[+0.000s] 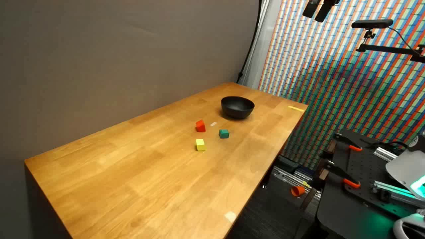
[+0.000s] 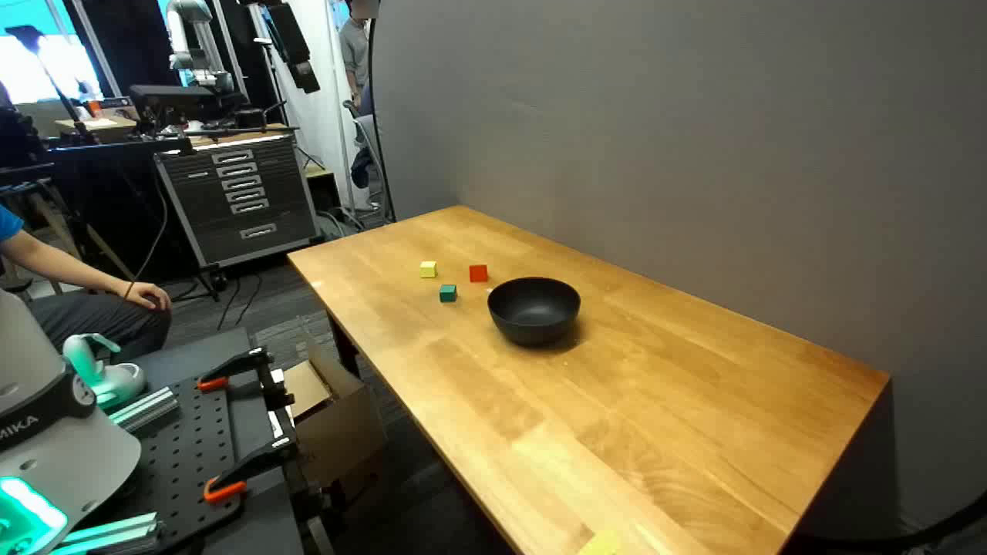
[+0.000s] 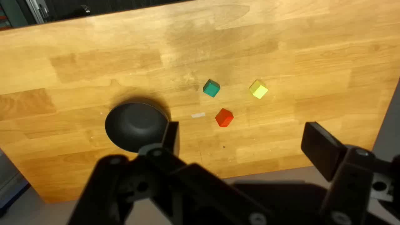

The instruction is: Put the green and orange blocks in the bowl

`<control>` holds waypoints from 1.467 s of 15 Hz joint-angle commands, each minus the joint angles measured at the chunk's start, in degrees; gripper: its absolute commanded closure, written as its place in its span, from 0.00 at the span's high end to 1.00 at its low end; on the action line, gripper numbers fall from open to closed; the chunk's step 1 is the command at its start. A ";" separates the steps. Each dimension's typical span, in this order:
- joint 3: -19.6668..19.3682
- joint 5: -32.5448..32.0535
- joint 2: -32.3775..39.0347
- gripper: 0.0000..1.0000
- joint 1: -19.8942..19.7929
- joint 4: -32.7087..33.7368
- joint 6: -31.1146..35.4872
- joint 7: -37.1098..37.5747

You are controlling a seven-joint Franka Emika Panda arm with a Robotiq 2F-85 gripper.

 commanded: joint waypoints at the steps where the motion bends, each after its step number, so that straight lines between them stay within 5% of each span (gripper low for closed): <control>1: -0.43 -0.33 0.10 1.00 0.51 0.29 0.01 0.25; 9: -0.14 -1.06 3.11 1.00 -1.24 2.22 0.01 2.47; 22: -2.74 0.02 41.33 1.00 1.01 10.57 16.35 -3.27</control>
